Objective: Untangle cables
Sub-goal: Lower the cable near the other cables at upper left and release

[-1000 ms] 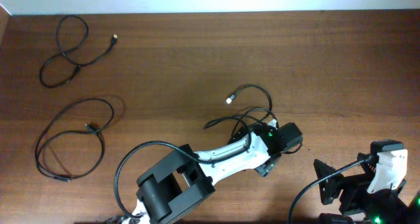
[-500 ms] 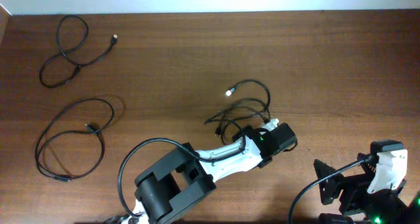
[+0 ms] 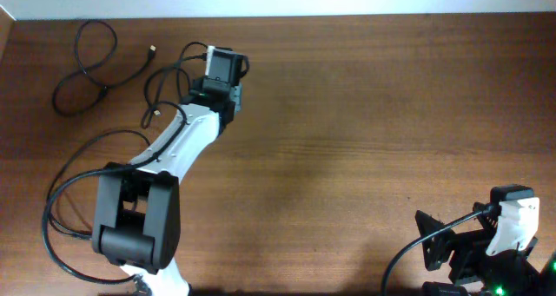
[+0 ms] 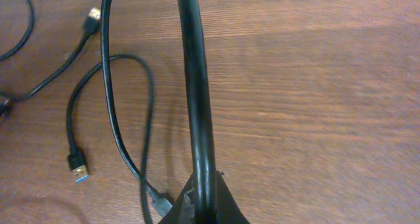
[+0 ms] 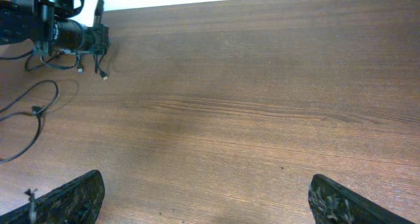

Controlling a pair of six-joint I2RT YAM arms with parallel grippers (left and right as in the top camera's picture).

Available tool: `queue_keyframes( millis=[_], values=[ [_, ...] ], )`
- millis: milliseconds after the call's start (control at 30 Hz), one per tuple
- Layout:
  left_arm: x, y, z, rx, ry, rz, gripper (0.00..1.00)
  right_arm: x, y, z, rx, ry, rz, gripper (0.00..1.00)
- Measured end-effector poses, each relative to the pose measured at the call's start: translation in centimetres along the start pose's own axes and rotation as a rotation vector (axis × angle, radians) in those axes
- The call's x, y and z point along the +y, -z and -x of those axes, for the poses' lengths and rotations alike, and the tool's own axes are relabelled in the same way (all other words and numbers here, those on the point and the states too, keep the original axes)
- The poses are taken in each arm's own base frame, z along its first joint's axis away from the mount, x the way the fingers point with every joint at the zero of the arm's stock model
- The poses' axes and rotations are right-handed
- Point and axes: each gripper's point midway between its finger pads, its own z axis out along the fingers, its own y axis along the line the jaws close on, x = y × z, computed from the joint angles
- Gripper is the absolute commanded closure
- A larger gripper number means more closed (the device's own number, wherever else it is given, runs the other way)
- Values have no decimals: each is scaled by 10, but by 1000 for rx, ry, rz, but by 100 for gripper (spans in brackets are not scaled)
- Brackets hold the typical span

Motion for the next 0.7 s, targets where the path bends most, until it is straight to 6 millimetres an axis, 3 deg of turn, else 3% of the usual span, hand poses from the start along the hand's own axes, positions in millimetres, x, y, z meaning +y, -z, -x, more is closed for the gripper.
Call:
queue_keyframes(
  millis=[67,133,167,200,267,300,700],
  values=[
    [20,-7,-1,10,107,24,100,0,0,0,0,0,0,2],
    [24,-11,0,14,186,-10,99,0,0,0,0,-1,0,1],
    [20,-11,2,10,199,-42,90,0,0,0,0,-1,0,1],
    [14,-11,3,12,207,-74,78,0,0,0,0,-1,0,2],
    [8,-11,3,16,220,-103,13,0,0,0,0,-1,0,1],
    [6,-14,0,25,220,-110,1,0,0,0,0,0,0,2],
    [4,-14,-17,92,201,-112,1,0,0,0,0,0,0,1]
  ],
)
